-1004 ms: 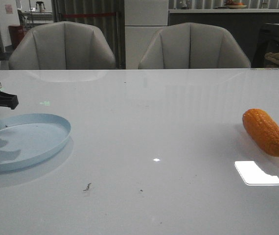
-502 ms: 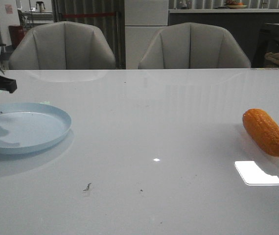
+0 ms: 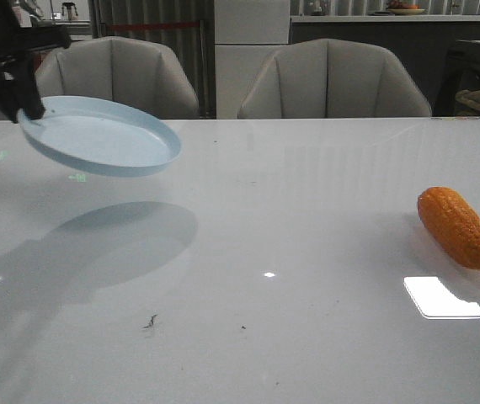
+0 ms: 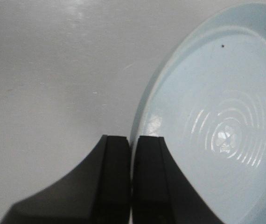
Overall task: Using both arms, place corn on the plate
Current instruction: 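Lift the plate with the left gripper and set it down mid-table, then open the left gripper and raise it away from the plate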
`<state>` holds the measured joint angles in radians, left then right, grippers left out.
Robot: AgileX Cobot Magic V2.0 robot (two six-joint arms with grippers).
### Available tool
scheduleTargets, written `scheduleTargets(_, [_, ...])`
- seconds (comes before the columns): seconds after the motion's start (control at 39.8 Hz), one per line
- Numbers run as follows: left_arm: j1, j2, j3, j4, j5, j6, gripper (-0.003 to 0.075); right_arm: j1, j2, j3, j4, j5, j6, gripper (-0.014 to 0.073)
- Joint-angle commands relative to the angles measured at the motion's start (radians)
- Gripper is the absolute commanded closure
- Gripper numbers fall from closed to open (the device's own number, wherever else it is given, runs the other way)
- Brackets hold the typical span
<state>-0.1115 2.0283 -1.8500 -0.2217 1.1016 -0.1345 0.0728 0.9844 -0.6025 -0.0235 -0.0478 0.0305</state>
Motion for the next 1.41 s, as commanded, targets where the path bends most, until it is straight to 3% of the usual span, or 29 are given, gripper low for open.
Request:
scheduleTargets(0.0, [-0.038, -0.054, -0.035, -0.109, -0.008, -0.009, 0.0631, -0.002, -0.01, -0.034, 0.001, -0.089, 0.001, 0.0134])
scheduleTargets(0.35, [-0.233, -0.05, -0.022, -0.107, -0.009, -0.009, 0.0631, -0.002, -0.01, -0.034, 0.001, -0.089, 0.001, 0.0134])
scheduleTargets(0.63, [-0.325, 0.018, 0.005, -0.098, -0.018, -0.021, 0.0631, -0.002, -0.01, -0.034, 0.001, -0.086, 0.001, 0.0134])
scheduleTargets(0.88, [-0.341, 0.127, 0.005, -0.09, 0.04, -0.021, 0.063, -0.002, -0.01, -0.034, 0.001, -0.059, 0.001, 0.0134])
scheduleTargets(1.05, [-0.341, 0.141, 0.003, 0.007, 0.032, -0.021, 0.0624, -0.002, -0.01, -0.034, 0.001, -0.052, 0.001, 0.0134])
scheduleTargets(1.38, [-0.341, 0.141, 0.003, 0.032, 0.036, -0.021, 0.0482, -0.002, -0.01, -0.034, 0.001, -0.052, 0.001, 0.0134])
